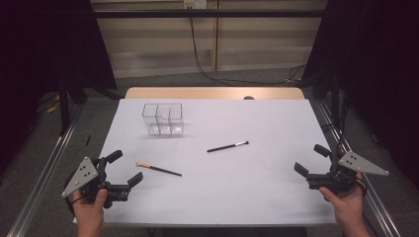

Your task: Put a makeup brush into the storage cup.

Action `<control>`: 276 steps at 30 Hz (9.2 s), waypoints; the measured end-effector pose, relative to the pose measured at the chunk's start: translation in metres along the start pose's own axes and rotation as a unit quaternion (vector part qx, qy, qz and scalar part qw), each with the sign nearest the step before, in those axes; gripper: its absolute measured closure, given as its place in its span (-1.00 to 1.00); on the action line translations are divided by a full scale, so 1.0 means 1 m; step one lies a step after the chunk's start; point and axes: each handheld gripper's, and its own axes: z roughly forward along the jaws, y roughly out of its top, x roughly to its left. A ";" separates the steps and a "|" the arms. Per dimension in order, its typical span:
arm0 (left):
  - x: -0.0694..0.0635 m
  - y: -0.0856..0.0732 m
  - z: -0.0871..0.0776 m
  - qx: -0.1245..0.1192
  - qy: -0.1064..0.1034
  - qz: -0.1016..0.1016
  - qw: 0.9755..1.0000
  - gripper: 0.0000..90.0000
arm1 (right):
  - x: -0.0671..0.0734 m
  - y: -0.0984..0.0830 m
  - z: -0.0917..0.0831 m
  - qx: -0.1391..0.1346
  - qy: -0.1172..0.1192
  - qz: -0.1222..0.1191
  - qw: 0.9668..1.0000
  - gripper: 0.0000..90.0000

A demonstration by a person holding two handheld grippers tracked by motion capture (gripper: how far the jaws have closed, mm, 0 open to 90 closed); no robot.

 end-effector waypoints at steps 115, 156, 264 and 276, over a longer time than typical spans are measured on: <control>0.029 0.014 0.093 0.177 0.034 -0.059 0.982 -1.00 | 0.009 -0.005 0.007 0.006 0.037 -0.011 0.999 -1.00; 0.037 0.034 0.128 0.434 0.036 -0.100 0.894 -1.00 | 0.008 -0.006 0.008 0.015 0.041 -0.015 0.999 -1.00; 0.024 -0.006 0.150 0.551 0.194 -0.180 0.792 -0.72 | 0.007 -0.006 0.005 0.018 0.032 -0.016 0.999 -1.00; 0.019 0.000 0.153 0.556 0.196 -0.168 0.790 -0.12 | 0.004 -0.006 0.004 0.015 0.031 -0.014 0.999 -1.00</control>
